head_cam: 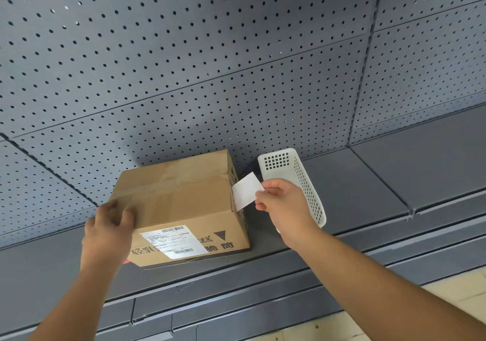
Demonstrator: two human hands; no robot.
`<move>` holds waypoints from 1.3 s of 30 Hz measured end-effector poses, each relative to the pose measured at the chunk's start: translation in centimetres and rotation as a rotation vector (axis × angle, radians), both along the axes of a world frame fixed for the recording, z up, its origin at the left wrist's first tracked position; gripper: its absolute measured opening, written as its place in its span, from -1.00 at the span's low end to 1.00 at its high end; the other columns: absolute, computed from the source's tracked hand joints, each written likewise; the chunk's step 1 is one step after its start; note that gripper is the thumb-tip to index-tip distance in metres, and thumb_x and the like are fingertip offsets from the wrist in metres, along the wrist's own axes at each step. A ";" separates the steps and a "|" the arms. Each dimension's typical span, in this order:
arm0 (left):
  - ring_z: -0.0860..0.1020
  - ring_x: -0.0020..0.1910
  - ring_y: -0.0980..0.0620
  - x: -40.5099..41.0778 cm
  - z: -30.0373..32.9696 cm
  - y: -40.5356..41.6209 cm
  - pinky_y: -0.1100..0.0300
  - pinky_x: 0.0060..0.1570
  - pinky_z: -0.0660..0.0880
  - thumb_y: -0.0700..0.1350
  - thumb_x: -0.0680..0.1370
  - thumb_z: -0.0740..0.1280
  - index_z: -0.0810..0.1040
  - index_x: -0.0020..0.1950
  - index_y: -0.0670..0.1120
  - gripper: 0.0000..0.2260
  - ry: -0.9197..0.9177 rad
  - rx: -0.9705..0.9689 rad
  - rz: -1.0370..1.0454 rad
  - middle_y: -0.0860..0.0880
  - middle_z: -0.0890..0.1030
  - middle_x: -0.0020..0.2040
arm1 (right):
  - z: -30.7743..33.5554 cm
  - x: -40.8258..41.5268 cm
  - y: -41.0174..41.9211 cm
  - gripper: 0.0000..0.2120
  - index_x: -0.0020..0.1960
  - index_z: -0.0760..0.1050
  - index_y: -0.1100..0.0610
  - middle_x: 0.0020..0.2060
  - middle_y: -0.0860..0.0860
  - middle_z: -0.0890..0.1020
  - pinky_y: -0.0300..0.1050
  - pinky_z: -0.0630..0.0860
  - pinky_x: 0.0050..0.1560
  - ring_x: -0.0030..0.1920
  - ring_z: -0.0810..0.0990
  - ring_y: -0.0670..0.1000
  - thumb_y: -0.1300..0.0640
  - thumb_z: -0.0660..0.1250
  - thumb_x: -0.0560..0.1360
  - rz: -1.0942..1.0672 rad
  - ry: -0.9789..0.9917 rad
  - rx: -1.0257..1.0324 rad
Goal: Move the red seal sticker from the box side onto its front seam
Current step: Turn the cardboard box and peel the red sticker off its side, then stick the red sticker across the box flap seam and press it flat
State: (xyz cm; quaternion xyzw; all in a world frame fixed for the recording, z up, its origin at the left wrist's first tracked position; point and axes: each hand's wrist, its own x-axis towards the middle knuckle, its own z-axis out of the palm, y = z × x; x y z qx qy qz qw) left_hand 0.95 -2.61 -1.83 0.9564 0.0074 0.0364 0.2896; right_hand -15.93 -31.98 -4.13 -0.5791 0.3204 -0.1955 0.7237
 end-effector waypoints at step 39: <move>0.36 0.37 -0.38 -3.0 2.4 -1.2 -0.36 0.28 0.38 0.20 0.59 0.21 0.33 0.52 0.09 -0.48 0.027 0.001 0.061 -0.24 0.36 0.46 | 3.5 -1.5 -2.9 -0.90 0.01 0.60 0.25 -0.30 0.06 0.69 0.01 0.64 0.02 -0.31 0.64 0.02 0.38 0.40 0.52 -0.059 -0.187 0.254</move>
